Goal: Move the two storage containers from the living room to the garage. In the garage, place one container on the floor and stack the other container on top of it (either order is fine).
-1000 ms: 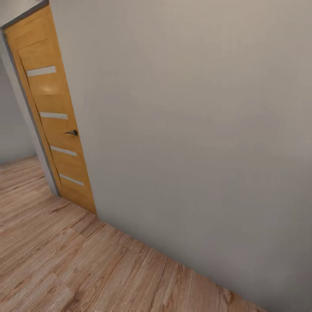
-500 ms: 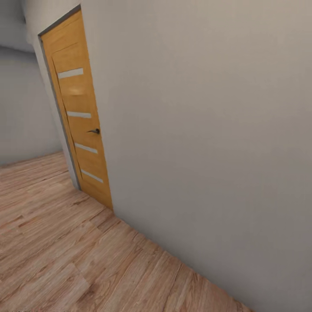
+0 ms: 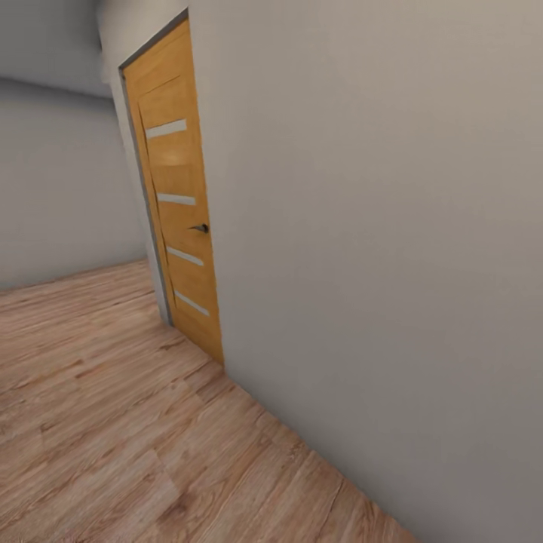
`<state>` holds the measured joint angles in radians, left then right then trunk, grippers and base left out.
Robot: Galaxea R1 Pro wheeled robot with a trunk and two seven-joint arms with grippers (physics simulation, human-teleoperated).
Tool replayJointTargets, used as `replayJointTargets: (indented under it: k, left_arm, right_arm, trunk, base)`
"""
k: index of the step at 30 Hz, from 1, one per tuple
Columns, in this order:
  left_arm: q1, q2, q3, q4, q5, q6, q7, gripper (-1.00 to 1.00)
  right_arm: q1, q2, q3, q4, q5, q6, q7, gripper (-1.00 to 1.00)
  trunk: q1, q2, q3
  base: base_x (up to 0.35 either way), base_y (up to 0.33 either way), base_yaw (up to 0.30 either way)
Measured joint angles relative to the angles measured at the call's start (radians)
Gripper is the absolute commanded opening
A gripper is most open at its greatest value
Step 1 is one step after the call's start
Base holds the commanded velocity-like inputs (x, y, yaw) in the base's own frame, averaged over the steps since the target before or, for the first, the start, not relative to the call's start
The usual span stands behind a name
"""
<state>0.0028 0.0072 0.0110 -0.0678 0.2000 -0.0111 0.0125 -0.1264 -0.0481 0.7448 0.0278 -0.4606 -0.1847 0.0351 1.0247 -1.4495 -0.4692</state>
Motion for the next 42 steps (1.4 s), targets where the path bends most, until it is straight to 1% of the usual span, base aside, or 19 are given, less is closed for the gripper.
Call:
replayJointTargets:
  k: [42]
  left_arm:
    - [0.000, 0.000, -0.001, 0.000, 0.000, 0.000, 0.000, 1.00]
  right_arm:
    - [0.000, -0.001, 0.000, 0.000, 0.000, -0.001, 0.001, 1.00]
  trunk:
    - [0.000, 0.000, 0.000]
  base:
    - [0.148, 0.000, 0.273]
